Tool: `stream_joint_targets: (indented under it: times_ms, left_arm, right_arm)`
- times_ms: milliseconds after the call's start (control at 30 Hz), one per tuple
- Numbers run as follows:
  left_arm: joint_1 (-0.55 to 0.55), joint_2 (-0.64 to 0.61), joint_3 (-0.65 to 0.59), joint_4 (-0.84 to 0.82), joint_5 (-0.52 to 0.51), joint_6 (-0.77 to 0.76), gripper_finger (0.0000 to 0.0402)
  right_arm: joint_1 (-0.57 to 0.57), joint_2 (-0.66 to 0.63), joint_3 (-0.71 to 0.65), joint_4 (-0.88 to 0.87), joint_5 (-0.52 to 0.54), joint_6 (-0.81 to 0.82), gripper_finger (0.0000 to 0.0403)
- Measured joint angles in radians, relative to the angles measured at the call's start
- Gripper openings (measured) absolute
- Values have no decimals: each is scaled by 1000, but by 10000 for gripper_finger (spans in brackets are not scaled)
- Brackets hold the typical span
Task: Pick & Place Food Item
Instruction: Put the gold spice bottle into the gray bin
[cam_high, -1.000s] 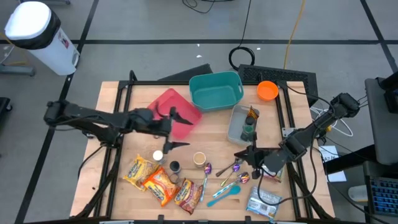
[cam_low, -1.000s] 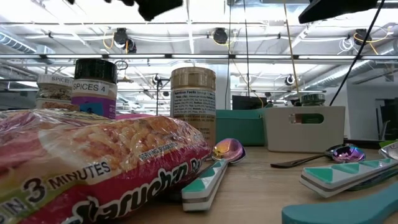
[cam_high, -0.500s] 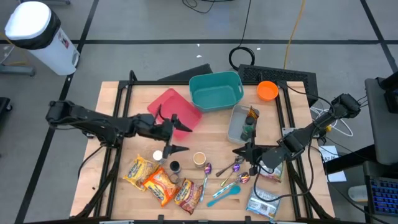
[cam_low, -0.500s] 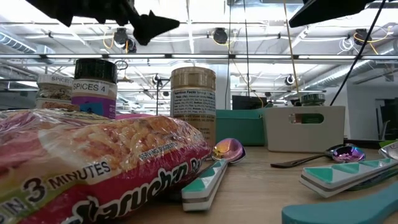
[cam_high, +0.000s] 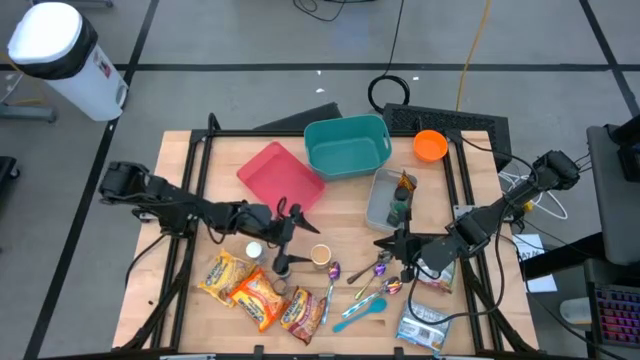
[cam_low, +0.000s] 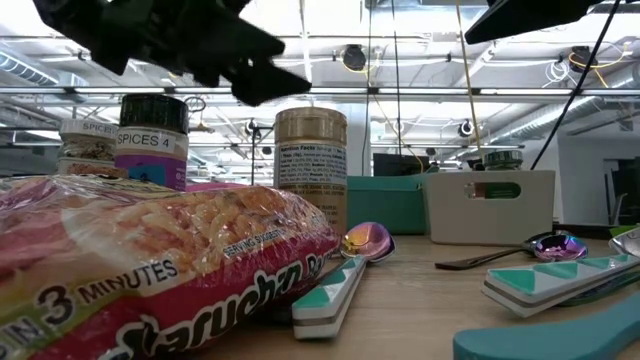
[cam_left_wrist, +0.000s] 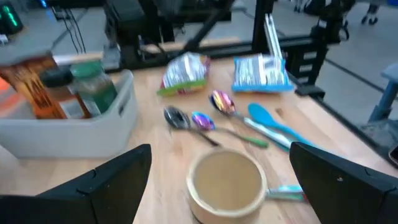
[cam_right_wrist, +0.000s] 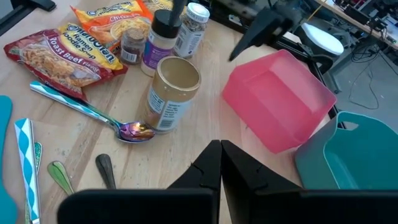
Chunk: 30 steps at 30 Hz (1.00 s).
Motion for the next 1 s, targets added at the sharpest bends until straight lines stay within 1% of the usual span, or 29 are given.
stream_joint_targets:
  times_ms: [167, 233, 400, 500, 600, 767, 900, 1000]
  left_arm:
    - [-31, 45, 15, 6, -61, 21, 390]
    - [-38, 56, 33, -7, -68, 22, 390]
    - [-54, 92, 122, -137, -68, 20, 390]
    - [-56, 135, 175, -200, -68, 18, 390]
    - [-51, 178, 212, -218, -83, 18, 390]
    - [-36, 205, 232, -267, -96, 10, 390]
    - [-24, 201, 232, -306, -102, -47, 390]
    - [-21, 201, 232, -331, -103, -61, 390]
  right_arm:
    - [0, 0, 0, 0, 0, 0, 0]
    - [0, 0, 0, 0, 0, 0, 0]
    - [0, 0, 0, 1, 0, 0, 0]
    - [0, 0, 0, 0, 0, 0, 0]
    - [0, 0, 0, 0, 0, 0, 0]
    - [0, 0, 0, -1, 0, 0, 0]
    - [0, 0, 0, -2, 0, 0, 0]
    - [0, 0, -1, -2, 0, 0, 0]
